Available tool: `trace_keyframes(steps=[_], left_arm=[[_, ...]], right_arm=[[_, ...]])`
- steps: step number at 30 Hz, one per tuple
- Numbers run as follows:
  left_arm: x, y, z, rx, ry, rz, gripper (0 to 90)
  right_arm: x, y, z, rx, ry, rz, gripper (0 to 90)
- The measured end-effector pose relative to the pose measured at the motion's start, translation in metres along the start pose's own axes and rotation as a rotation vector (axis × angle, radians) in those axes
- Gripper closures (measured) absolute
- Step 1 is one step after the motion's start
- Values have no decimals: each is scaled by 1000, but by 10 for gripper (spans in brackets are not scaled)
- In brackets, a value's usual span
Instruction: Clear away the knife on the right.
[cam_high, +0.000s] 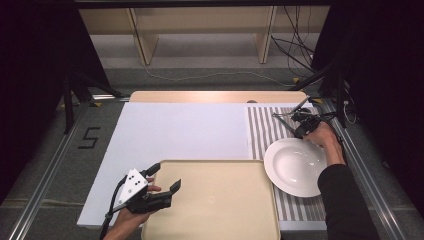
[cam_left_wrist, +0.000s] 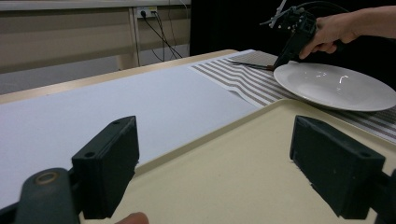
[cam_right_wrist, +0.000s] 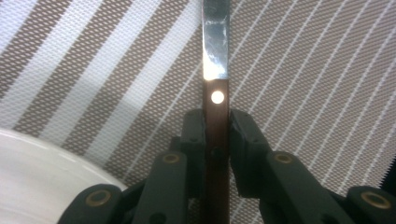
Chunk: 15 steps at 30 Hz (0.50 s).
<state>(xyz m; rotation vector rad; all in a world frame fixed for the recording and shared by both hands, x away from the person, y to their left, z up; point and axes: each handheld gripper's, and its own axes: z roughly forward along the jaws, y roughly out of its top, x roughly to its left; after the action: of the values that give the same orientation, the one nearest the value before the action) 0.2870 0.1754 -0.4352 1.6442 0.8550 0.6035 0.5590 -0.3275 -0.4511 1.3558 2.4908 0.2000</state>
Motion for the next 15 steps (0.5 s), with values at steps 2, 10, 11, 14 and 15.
trace_keyframes(steps=[2,10,11,14,15], left_arm=[[0,0,0,-1,1,-1,154],[0,0,0,1,0,1,154],[0,0,0,1,0,2,154],[0,0,0,0,1,0,154],[0,0,0,0,1,0,154]], right_arm=[[-1,0,-1,-10,-7,-10,774],[0,3,-13,-70,-79,-42,775],[0,4,-15,-80,-81,-40,775],[-1,5,-18,-91,-80,-33,775],[0,5,-19,-103,-79,-17,775]])
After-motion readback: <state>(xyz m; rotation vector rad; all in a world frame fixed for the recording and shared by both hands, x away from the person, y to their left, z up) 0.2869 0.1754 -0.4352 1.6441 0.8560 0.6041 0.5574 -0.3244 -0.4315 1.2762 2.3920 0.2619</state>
